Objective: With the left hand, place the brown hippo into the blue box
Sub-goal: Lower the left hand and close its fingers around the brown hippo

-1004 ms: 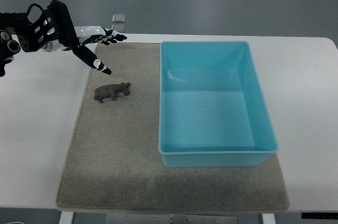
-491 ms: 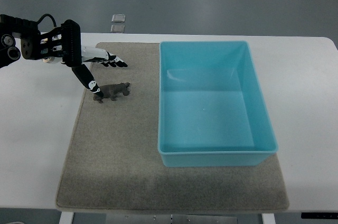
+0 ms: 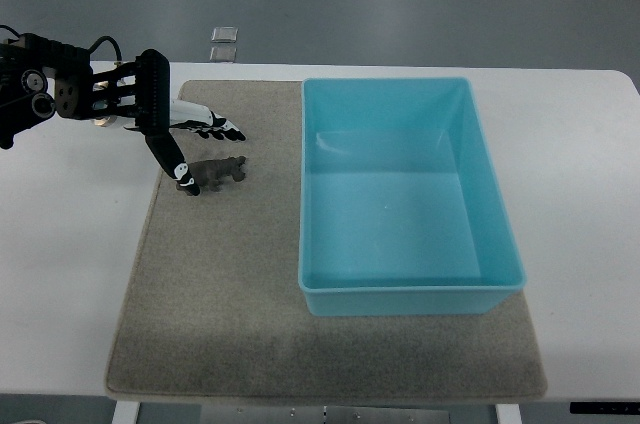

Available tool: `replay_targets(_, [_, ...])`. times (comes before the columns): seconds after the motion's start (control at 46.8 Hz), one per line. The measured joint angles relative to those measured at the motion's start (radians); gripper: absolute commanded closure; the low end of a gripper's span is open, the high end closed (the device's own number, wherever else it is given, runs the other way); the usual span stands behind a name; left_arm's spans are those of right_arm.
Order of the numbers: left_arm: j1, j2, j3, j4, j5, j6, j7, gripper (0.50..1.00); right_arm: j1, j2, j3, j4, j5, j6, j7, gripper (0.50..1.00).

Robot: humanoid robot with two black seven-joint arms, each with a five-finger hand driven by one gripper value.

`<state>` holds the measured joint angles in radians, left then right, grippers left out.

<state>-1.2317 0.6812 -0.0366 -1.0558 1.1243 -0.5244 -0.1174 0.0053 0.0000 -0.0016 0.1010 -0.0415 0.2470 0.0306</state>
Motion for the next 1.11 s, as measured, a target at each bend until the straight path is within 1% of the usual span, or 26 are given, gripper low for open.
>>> replay_targets(0.214, [-0.009,-0.005,-0.002,-0.052,0.085,0.002,0.025,0.506,0.0,0.0,0.001,0.0,0.0,0.0,0.0,0.564])
replay_targets(0.491, [-0.001,-0.02,-0.002,-0.052,0.09,0.012,0.07,0.506,0.0,0.0,0.0,0.0,0.0,0.0,0.0,0.564])
replay_targets(0.598, [-0.001,-0.02,-0.002,-0.052,0.09,0.012,0.071,0.519,0.0,0.0,0.0,0.0,0.0,0.0,0.0,0.564])
replay_targets(0.619, [-0.001,-0.021,-0.002,-0.052,0.09,0.013,0.071,0.529,0.0,0.0,0.0,0.0,0.0,0.0,0.0,0.564])
replay_targets(0.683, [0.0,-0.022,-0.002,-0.053,0.09,0.013,0.071,0.611,0.0,0.0,0.0,0.0,0.0,0.0,0.0,0.564])
replay_targets(0.726, [0.001,-0.022,-0.002,-0.053,0.09,0.013,0.071,0.615,-0.001,0.0,0.0,0.0,0.0,0.0,0.0,0.564])
replay_targets(0.769, [0.001,-0.022,-0.002,-0.053,0.09,0.013,0.071,0.645,0.0,0.0,0.0,0.0,0.0,0.0,0.0,0.564])
replay_targets(0.811, [0.001,-0.022,-0.002,-0.054,0.09,0.014,0.071,0.649,0.0,0.0,0.0,0.0,0.0,0.0,0.0,0.564])
replay_targets(0.854, [0.001,-0.022,-0.002,-0.055,0.09,0.015,0.071,0.677,0.0,0.0,0.0,0.0,0.0,0.0,0.0,0.564])
replay_targets(0.918, [0.001,-0.022,-0.002,-0.055,0.09,0.015,0.071,0.688,0.0,0.0,0.0,0.0,0.0,0.0,0.0,0.564])
replay_targets(1.004, [0.0,-0.022,-0.002,-0.055,0.09,0.015,0.071,0.776,0.0,0.0,0.0,0.0,0.0,0.0,0.0,0.564])
replay_targets(1.068, [0.0,-0.022,-0.003,-0.055,0.091,0.015,0.072,0.853,-0.001,0.0,0.0,0.0,0.0,0.0,0.0,0.564])
replay_targets(1.089, [0.0,-0.022,-0.003,-0.055,0.091,0.015,0.072,0.872,-0.001,0.0,0.0,0.0,0.0,0.0,0.0,0.564])
replay_targets(1.11, [0.0,-0.022,-0.004,-0.055,0.091,0.015,0.073,0.881,-0.001,0.0,0.0,0.0,0.0,0.0,0.0,0.564])
